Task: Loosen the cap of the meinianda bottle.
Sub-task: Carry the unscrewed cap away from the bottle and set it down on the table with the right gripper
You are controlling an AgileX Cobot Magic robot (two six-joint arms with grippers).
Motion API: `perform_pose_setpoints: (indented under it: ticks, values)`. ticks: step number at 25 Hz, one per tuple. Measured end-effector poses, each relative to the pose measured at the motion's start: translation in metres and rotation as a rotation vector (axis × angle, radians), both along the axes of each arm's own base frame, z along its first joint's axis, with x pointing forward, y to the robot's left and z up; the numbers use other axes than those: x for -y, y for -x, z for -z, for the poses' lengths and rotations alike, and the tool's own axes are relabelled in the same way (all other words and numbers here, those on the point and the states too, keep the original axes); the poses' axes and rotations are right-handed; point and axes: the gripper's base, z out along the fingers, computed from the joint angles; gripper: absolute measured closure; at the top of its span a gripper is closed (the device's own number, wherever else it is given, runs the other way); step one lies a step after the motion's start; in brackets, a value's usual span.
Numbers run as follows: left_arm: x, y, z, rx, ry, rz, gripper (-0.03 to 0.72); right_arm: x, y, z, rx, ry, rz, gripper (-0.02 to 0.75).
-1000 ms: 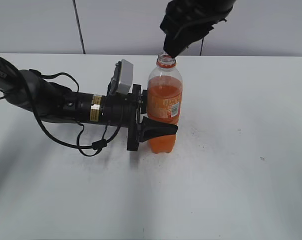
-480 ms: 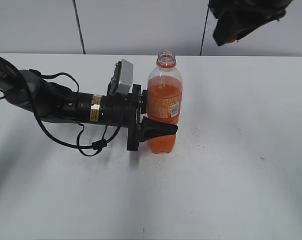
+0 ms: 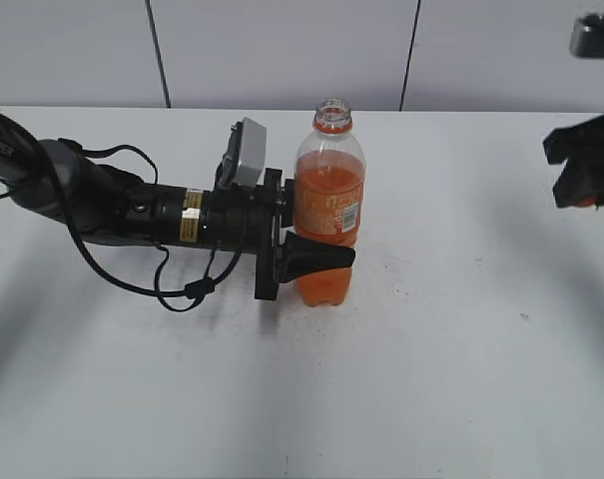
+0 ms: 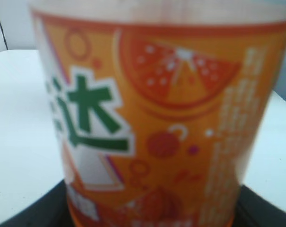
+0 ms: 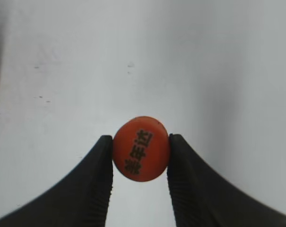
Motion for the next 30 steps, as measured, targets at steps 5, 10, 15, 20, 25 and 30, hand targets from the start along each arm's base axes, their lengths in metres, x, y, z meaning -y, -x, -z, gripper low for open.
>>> perform_pose_setpoints:
  ticks: [5, 10, 15, 20, 25, 30]
  values:
    - [0.000, 0.000, 0.000, -0.001, 0.000, -0.002, 0.281, 0.013, -0.008, 0.043, 0.021, 0.001, 0.051, 0.468]
    - [0.000, 0.000, 0.000, -0.005, 0.001, -0.005, 0.281, 0.011, -0.031, 0.079, 0.056, -0.008, 0.062, 0.468]
    - [0.000, 0.000, 0.000, -0.005, 0.002, -0.005, 0.281, 0.010, -0.040, 0.118, -0.003, -0.018, 0.084, 0.468]
    - [0.000, 0.000, 0.000, -0.005, 0.002, -0.005, 0.281, 0.009, -0.042, 0.134, -0.032, -0.024, 0.100, 0.468]
    - [0.000, 0.000, 0.000, -0.005, 0.002, -0.005, 0.283, 0.009, -0.043, 0.135, -0.029, -0.026, 0.102, 0.468]
    - [0.000, 0.000, 0.000, -0.005, 0.002, -0.005, 0.283, 0.009, -0.042, 0.135, -0.036, -0.026, 0.101, 0.458]
